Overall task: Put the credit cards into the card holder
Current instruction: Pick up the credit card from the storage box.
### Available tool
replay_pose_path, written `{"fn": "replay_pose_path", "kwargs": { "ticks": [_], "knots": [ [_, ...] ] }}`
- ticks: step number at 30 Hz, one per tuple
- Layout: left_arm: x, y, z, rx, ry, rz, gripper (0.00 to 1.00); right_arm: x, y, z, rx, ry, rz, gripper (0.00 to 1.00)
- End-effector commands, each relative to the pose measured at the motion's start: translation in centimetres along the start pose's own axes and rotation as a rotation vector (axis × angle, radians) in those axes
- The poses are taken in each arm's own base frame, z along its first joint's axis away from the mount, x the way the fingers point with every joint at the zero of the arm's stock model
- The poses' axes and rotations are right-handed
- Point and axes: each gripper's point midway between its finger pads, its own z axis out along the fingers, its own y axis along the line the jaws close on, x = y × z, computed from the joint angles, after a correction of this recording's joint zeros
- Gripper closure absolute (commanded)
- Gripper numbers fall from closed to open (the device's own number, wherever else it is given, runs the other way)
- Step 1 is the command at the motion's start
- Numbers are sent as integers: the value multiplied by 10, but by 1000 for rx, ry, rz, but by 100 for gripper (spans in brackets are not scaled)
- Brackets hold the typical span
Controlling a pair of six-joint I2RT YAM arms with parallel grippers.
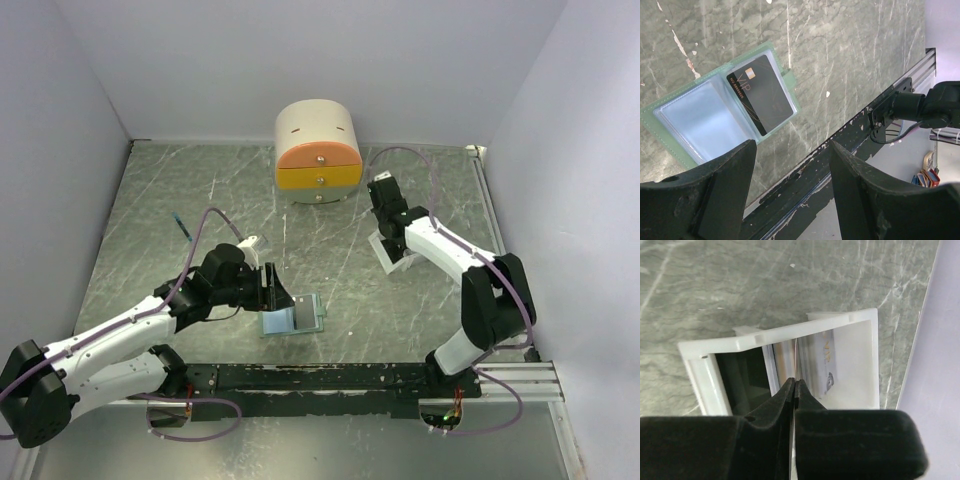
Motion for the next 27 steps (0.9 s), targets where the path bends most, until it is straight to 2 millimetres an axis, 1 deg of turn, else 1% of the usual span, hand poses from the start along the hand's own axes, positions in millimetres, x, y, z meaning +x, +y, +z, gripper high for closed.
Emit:
{"fn": "replay_pose_path", "kwargs": {
  "ticks": [1, 7, 10, 12, 16, 21, 25, 26, 27],
  "knots": [
    [-9, -8, 0, 14, -22, 10, 30, -18, 2, -27, -70, -51, 57, 100],
    [-10, -8, -2, 11, -32, 2, 30, -38, -7, -60, -120, -122, 140, 100],
    [-12, -6, -4, -12, -39, 1, 30, -48, -6, -80, -170, -168, 194, 100],
    [-15, -6, -5, -20, -42, 3, 31, -54, 0, -95, -242, -208, 249, 100],
    [-20, -14, -7, -3, -51, 1, 32, -67, 20, -129, -441, -309, 347, 100],
    [-24, -43, -17, 115, -50, -36, 32, -81, 47, -181, -724, -440, 487, 100],
    [-32, -64, -27, 204, -78, -67, 32, -80, 68, -220, -961, -516, 614, 100],
    [-35, -67, -29, 212, -87, -70, 32, -79, 73, -228, -1019, -522, 638, 100],
    [-38, -70, -31, 219, -94, -73, 32, -73, 82, -231, -1073, -504, 660, 100]
  ]
}}
